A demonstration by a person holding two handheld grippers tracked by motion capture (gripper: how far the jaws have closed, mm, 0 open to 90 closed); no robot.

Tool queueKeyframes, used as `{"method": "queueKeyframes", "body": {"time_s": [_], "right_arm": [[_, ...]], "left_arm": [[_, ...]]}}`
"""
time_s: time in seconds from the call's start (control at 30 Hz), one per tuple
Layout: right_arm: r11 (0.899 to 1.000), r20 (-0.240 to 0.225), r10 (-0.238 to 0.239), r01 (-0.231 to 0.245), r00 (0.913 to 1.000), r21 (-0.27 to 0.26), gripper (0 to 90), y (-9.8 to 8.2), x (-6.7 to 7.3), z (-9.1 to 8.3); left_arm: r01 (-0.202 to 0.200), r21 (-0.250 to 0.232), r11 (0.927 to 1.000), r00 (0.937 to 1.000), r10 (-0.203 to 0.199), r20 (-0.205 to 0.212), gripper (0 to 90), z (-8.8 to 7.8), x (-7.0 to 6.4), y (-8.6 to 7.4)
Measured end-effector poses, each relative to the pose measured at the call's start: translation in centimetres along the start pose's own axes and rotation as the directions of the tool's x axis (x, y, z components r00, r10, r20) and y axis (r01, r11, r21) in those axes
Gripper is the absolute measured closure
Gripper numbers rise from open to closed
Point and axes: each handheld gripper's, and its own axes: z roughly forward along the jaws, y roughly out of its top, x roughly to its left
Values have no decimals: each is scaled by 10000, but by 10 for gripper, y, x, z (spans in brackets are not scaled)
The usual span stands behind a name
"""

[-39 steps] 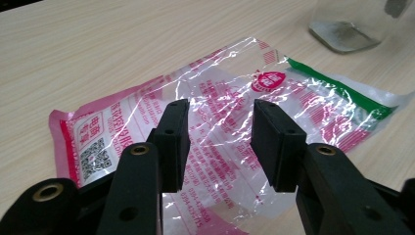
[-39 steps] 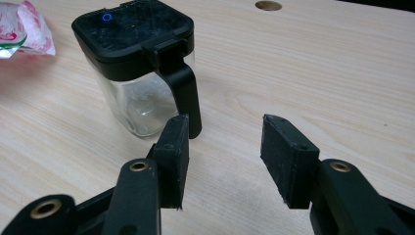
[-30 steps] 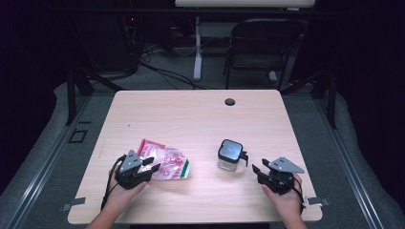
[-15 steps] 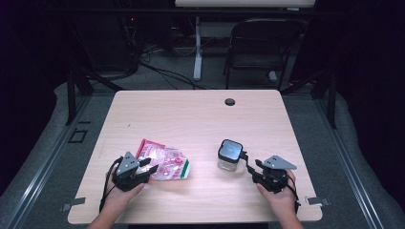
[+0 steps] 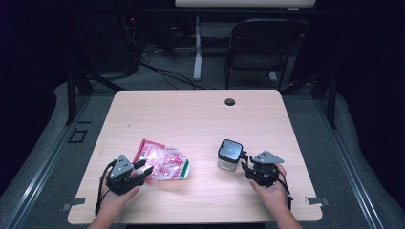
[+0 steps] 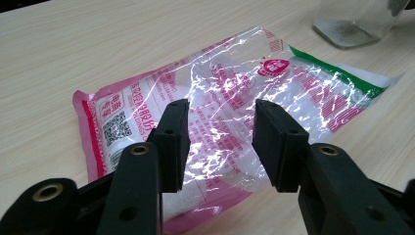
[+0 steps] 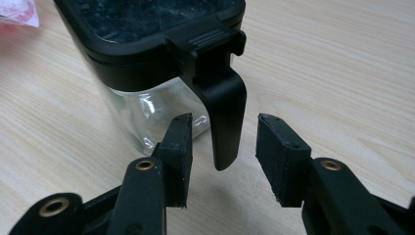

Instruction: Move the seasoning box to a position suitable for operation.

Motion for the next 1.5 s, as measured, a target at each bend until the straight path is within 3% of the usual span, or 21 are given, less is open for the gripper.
{"method": "queueKeyframes", "body": {"time_s": [0.13, 0.27, 0.57, 0.97, 1.5], "right_arm": [[9999, 29, 102, -102, 9999, 23, 583, 1, -1, 3], [9999, -13, 125, -125, 9999, -5, 667, 2, -2, 6], [9998, 84, -25, 26, 10000, -178, 743, 3, 2, 6], [9995, 193, -323, 322, 9993, 32, 755, 5, 3, 4], [9979, -147, -637, 639, 9979, 139, 759, 3, 5, -1]], "left_arm": [[-46, 21, 10000, 10000, 46, -1, 576, -1, 0, -1], [-11, 18, 10000, 10000, 11, -6, 576, -2, 0, -1], [-190, 63, 9998, 9998, 190, 87, 576, 1, -2, -1], [-247, 85, 9997, 9997, 246, 84, 576, 0, -2, -1], [-302, 8, 9995, 9995, 302, 42, 576, -1, -4, 0]]}}
